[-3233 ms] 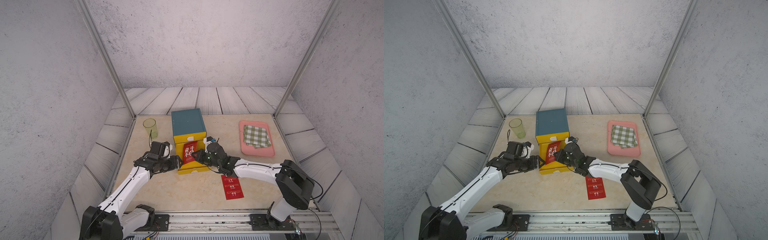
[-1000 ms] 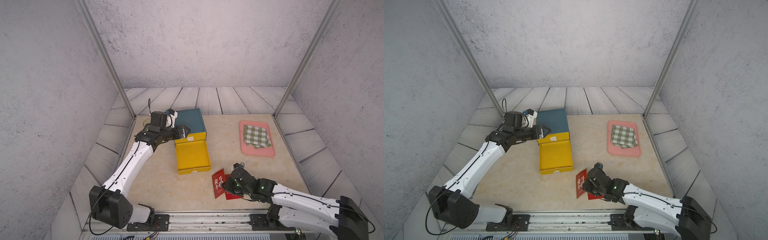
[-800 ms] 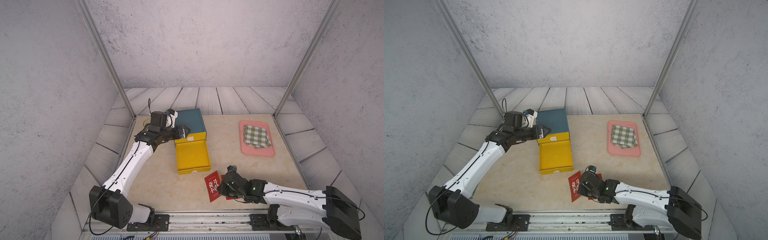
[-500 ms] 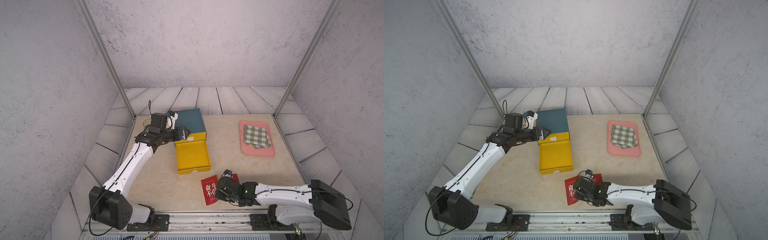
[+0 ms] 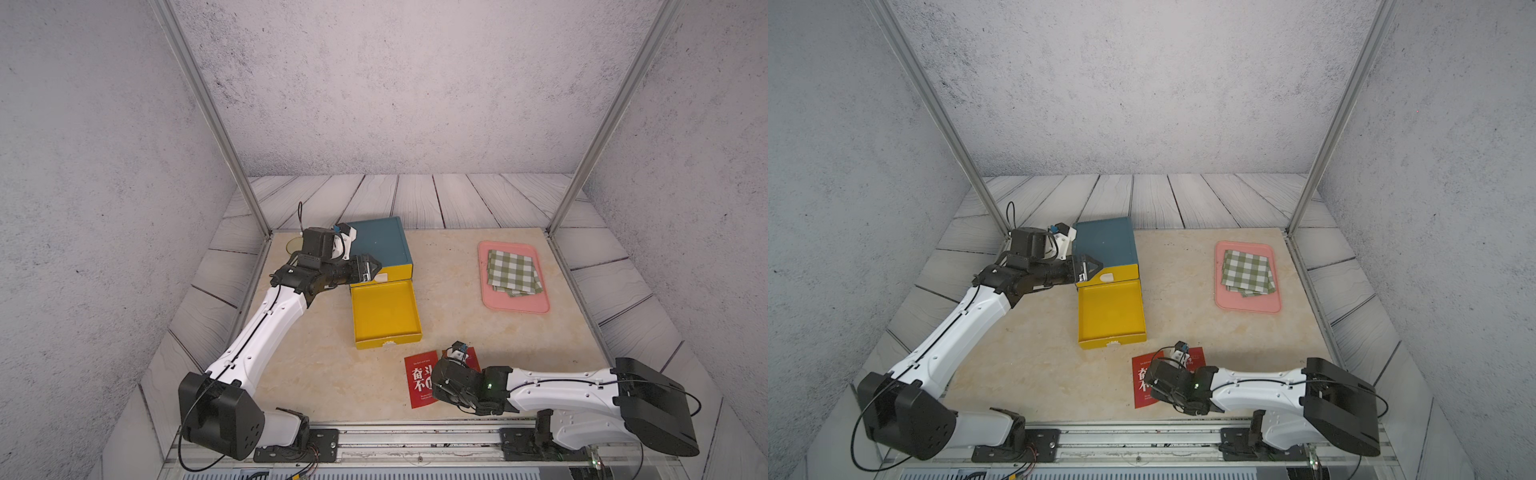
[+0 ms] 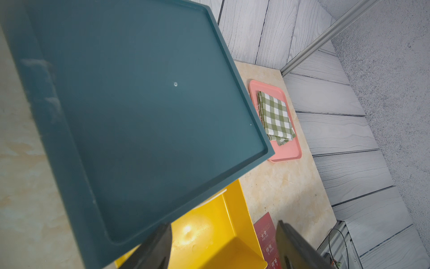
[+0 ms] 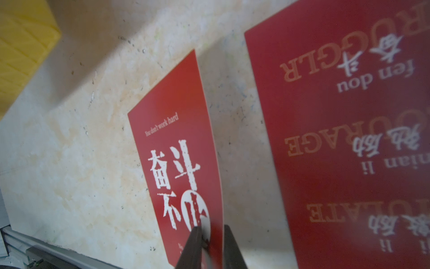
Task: Take the postcards out of the drawer
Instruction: Place the postcard at the center of the board.
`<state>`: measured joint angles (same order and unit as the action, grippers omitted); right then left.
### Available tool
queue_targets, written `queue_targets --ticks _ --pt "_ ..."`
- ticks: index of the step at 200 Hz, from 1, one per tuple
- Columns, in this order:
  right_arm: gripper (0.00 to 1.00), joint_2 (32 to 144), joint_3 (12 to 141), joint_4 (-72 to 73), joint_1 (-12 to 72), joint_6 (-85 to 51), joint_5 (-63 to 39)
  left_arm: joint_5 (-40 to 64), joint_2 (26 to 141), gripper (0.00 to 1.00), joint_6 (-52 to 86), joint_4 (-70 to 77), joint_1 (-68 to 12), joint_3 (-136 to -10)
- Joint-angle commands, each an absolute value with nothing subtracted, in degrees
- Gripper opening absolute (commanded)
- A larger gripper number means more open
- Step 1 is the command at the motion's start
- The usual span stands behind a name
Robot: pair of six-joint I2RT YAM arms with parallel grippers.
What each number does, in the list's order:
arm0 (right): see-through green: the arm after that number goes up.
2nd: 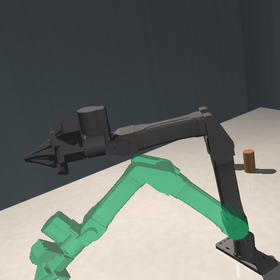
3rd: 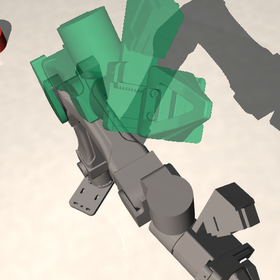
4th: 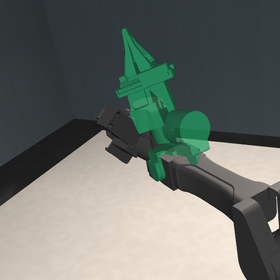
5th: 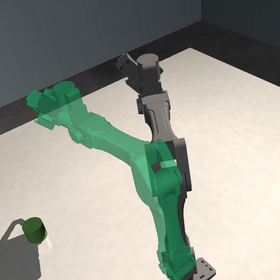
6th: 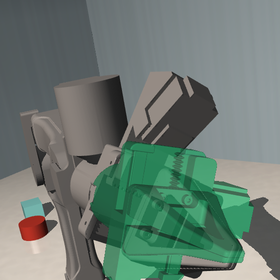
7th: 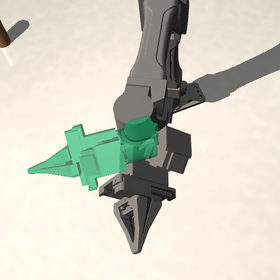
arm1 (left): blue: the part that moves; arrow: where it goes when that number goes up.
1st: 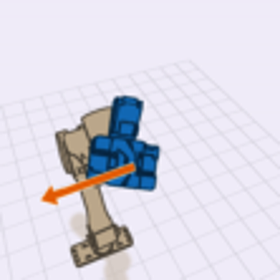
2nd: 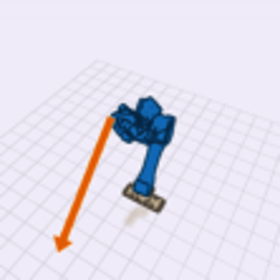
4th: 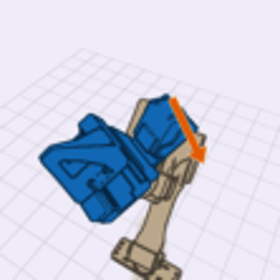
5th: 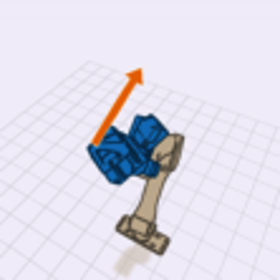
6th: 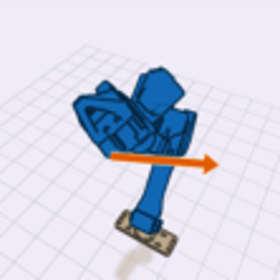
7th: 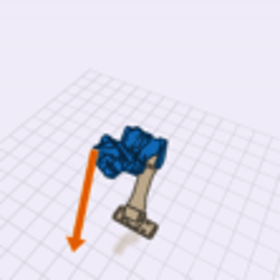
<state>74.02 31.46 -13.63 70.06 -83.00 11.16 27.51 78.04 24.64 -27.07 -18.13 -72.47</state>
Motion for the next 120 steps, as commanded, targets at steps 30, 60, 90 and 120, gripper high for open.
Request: queue_targets --ticks 30,60,90,120 --pt "0.24 74.22 31.01 -17.30 70.22 -84.00 13.23 28.14 76.67 0.76 24.20 -26.43 -18.36 -71.63" --pt "0.27 73.83 31.31 -18.79 70.23 -83.80 13.11 28.20 76.55 0.76 24.21 -26.39 -18.30 -71.63" --pt "0.32 73.91 31.55 -18.72 70.22 -83.37 13.01 28.09 76.40 0.76 24.24 -26.45 -18.37 -71.51" --pt "0.35 74.59 32.12 -18.88 70.23 -83.13 12.66 28.07 76.30 0.76 24.13 -26.44 -18.37 -71.27"
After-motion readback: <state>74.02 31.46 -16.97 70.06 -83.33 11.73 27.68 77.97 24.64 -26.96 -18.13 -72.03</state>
